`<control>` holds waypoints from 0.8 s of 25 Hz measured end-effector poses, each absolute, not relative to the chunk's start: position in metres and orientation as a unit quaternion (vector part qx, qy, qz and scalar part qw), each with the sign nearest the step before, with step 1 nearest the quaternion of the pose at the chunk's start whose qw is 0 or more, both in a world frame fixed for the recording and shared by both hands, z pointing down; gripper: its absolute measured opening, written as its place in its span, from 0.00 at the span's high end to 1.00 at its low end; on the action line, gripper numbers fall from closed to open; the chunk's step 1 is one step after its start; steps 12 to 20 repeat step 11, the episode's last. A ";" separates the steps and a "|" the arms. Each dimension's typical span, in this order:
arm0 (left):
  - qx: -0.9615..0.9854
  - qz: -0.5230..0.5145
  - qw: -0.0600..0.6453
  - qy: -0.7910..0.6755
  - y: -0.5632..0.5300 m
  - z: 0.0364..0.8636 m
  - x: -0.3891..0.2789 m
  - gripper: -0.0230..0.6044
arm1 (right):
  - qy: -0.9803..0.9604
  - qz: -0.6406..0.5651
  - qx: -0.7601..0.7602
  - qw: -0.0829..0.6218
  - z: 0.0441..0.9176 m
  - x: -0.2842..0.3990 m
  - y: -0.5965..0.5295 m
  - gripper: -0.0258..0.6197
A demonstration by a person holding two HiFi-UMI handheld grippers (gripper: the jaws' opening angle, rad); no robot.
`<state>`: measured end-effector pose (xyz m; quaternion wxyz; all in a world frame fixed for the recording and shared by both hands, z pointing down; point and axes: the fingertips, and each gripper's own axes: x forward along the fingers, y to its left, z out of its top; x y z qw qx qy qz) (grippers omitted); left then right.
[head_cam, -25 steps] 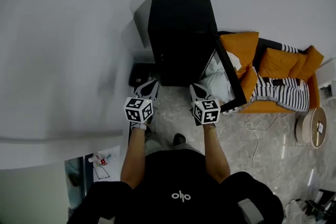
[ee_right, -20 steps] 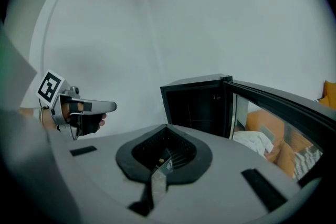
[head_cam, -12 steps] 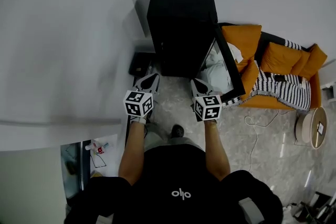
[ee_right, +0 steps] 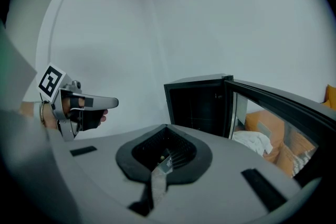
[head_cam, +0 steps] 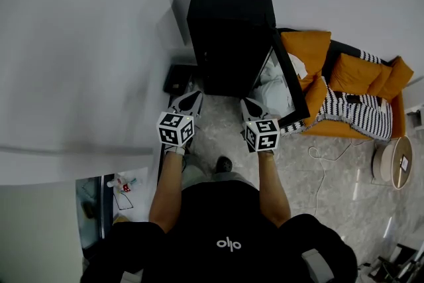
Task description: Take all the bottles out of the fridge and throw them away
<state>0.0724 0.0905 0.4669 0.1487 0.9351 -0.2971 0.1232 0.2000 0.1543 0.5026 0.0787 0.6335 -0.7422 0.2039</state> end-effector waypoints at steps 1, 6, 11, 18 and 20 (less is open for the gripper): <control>0.935 0.123 0.149 -0.297 0.090 0.467 0.072 0.96 | -0.743 0.203 0.633 0.079 0.502 0.200 0.153 0.95; 0.935 0.121 0.149 -0.298 0.090 0.466 0.070 0.96 | -0.745 0.200 0.631 0.079 0.499 0.197 0.153 0.95; 0.935 0.122 0.150 -0.298 0.092 0.465 0.069 0.96 | -0.745 0.200 0.631 0.078 0.497 0.197 0.154 0.95; 0.935 0.122 0.150 -0.298 0.092 0.465 0.069 0.96 | -0.745 0.200 0.631 0.078 0.497 0.197 0.154 0.95; 0.935 0.122 0.150 -0.298 0.092 0.465 0.069 0.96 | -0.745 0.200 0.631 0.078 0.497 0.197 0.154 0.95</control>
